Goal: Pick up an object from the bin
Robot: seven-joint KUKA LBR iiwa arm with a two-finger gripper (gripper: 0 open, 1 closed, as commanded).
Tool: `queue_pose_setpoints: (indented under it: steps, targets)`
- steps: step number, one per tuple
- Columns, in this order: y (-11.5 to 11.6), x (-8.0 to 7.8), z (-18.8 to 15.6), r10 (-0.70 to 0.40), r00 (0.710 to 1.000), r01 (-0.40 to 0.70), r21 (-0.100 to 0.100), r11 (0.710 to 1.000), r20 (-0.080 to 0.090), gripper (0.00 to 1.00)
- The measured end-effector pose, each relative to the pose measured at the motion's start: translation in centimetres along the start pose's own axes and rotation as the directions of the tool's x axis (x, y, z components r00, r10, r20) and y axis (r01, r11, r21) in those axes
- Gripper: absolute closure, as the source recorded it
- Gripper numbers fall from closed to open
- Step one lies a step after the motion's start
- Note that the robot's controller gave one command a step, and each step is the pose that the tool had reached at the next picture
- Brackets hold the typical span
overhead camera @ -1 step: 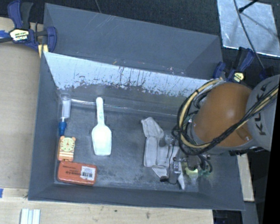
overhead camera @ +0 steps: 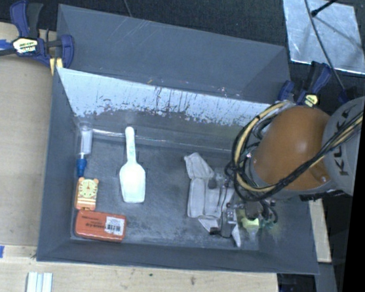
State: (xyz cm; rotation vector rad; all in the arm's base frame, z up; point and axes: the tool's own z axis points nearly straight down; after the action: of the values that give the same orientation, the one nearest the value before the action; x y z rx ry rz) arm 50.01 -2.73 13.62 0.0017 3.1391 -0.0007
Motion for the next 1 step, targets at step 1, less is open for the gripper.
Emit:
queue_pose_setpoints:
  steps: [1]
  targets:
    - [-0.20,-0.13,1.50,0.044,0.999,-0.044,-0.001,0.999,0.006,0.00]
